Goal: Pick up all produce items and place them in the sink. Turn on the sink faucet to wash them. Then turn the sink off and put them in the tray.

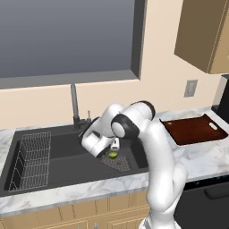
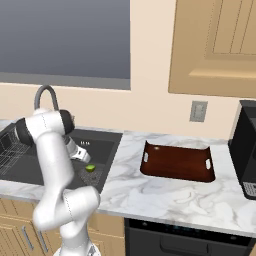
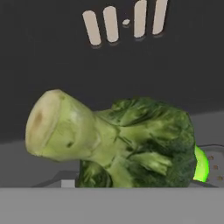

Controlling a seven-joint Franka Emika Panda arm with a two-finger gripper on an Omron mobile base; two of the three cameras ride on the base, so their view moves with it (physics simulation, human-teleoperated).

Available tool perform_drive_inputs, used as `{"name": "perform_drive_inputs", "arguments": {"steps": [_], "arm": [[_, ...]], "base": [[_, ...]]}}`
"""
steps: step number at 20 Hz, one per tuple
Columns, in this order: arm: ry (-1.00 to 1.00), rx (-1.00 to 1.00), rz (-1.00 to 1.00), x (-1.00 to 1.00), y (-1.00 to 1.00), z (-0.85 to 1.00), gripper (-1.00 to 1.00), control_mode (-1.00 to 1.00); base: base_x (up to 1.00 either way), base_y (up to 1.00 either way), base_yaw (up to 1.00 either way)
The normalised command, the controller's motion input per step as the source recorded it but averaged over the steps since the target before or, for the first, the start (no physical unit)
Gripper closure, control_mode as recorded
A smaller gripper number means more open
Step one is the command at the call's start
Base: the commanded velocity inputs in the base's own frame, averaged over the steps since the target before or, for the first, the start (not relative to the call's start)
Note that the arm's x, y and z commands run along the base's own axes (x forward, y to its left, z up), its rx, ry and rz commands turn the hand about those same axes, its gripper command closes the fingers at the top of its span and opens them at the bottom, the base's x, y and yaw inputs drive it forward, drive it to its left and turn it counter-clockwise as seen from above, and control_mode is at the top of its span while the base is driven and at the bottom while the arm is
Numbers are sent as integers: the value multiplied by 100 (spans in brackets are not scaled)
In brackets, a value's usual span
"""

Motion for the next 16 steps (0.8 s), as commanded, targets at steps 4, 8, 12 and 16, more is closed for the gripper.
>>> {"name": "perform_drive_inputs", "arguments": {"steps": [4, 8, 12, 16], "arm": [[-11, 10, 0, -24, -37, 20, 100, -100], [-12, 10, -2, -36, -40, 15, 100, -100], [-13, 9, -4, -40, -37, 23, 100, -100], [-14, 6, -5, -39, -30, 37, 100, -100]], "base": [[0, 0, 0], [0, 0, 0], [0, 0, 0], [0, 0, 0]]}}
